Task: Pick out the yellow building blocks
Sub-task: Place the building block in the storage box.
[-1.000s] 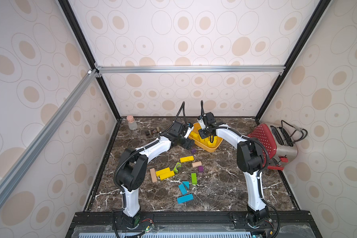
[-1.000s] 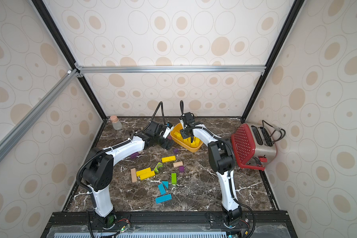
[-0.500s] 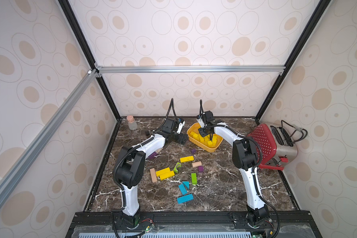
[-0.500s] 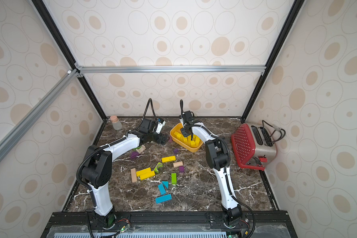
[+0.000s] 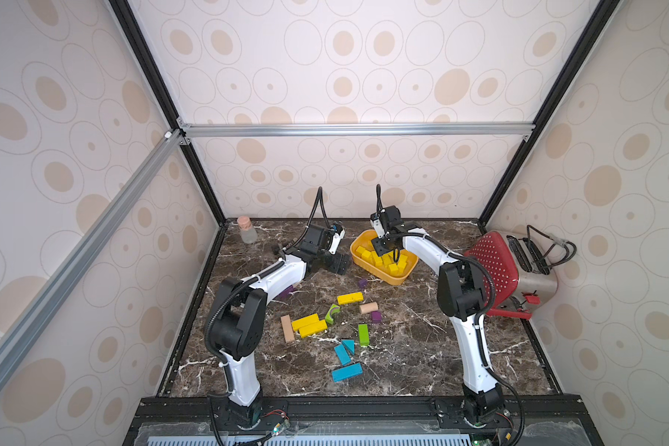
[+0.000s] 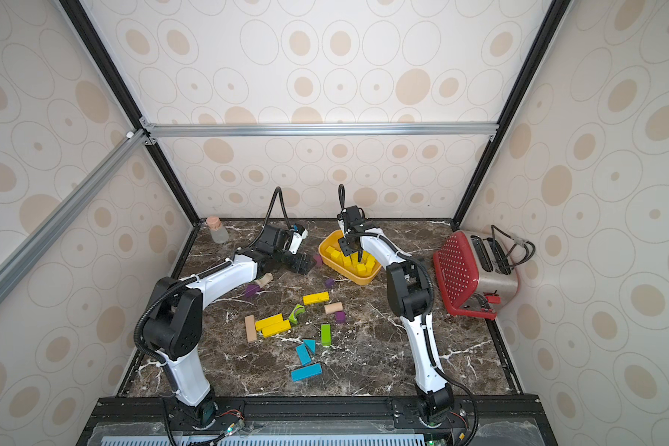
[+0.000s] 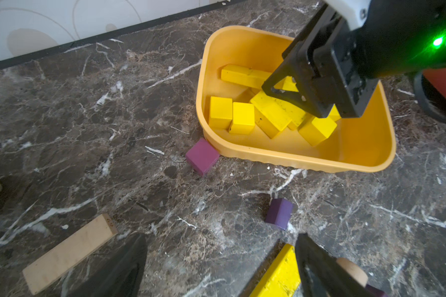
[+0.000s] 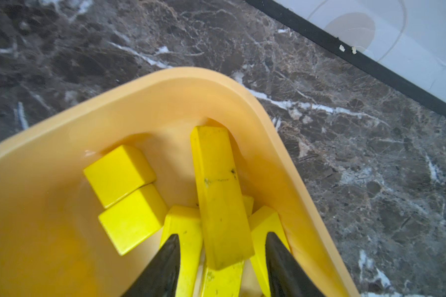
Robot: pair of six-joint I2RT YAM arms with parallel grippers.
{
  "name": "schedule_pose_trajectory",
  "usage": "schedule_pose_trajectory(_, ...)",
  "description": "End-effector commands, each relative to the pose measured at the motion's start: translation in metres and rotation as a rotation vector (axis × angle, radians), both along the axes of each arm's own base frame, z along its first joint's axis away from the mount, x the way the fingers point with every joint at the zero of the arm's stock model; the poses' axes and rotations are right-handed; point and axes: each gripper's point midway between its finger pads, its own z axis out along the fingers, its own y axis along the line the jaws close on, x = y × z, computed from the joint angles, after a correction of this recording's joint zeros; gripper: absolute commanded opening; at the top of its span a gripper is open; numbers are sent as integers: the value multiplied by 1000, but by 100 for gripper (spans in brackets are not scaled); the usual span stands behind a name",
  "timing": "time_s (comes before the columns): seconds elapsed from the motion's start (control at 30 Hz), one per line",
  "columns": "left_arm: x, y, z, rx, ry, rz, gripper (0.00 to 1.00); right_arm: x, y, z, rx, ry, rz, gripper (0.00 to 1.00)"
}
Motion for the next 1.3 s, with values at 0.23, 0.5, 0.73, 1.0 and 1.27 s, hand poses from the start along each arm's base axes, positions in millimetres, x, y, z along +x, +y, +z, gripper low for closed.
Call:
schedule_pose_trajectory(0.23, -23, 5, 40, -76, -9, 13, 86, -63, 30, 62, 42, -35, 50, 53)
schedule_pose_trajectory(0.5, -52, 7, 65, -100, -45, 15, 85, -128, 64, 82, 166, -9, 103, 48)
schedule_pose_trajectory(0.73, -94, 19, 57, -28, -40, -21, 85, -169, 73, 89, 291, -15, 88, 48)
schedule_pose_trajectory(1.0, -97, 23, 28, 105, 0, -96, 83, -183, 77, 83, 420, 7, 37, 47)
schedule_pose_trajectory(1.27, -88, 8, 9, 72, 73, -109, 80, -184, 73, 96, 413, -28, 30, 47)
